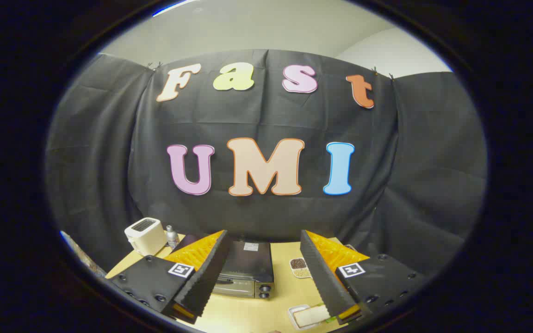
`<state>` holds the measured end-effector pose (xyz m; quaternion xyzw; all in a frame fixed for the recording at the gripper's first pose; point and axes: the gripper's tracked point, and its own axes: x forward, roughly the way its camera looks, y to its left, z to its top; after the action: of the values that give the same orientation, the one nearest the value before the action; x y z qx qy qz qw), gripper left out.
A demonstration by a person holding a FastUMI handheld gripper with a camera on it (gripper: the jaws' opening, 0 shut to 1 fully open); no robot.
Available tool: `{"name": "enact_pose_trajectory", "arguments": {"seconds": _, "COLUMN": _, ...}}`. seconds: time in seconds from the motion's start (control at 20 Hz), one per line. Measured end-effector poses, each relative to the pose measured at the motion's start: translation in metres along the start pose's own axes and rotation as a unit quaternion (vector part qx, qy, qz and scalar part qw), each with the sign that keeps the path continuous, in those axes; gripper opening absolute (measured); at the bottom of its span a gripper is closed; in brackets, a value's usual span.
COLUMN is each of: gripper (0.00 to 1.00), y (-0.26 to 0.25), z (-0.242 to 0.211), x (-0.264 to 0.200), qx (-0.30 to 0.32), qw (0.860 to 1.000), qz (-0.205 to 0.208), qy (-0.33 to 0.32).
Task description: Open the toaster oven, put the food inside, and close the toaster oven door.
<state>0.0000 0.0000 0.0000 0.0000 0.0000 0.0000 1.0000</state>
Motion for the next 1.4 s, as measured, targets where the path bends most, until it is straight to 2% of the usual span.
{"name": "enact_pose_trajectory", "arguments": {"seconds": 0.1, "gripper": 0.97, "y": -0.001, "z": -0.001, "x": 0.000, "qx": 0.001, "qw": 1.000, "qz": -0.009, "qy": 0.006}}
{"name": "enact_pose_trajectory", "arguments": {"seconds": 0.35, "gripper": 0.97, "y": 0.019, "z": -0.002, "x": -0.006, "qx": 0.031, "qw": 0.999, "qz": 0.004, "qy": -0.011}}
{"name": "enact_pose_trajectory", "arguments": {"seconds": 0.6, "gripper": 0.97, "y": 0.038, "z": -0.011, "x": -0.001, "qx": 0.024, "qw": 1.000, "qz": -0.013, "qy": -0.008}}
{"name": "enact_pose_trajectory", "arguments": {"seconds": 0.7, "gripper": 0.97, "y": 0.059, "z": -0.018, "x": 0.001, "qx": 0.021, "qw": 1.000, "qz": -0.002, "qy": -0.007}}
{"name": "enact_pose_trajectory", "arguments": {"seconds": 1.2, "gripper": 0.97, "y": 0.127, "z": -0.064, "x": 0.028, "qx": 0.005, "qw": 1.000, "qz": -0.002, "qy": 0.025}}
{"name": "enact_pose_trajectory", "arguments": {"seconds": 1.4, "gripper": 0.97, "y": 0.147, "z": -0.096, "x": 0.042, "qx": 0.027, "qw": 0.999, "qz": -0.002, "qy": 0.028}}
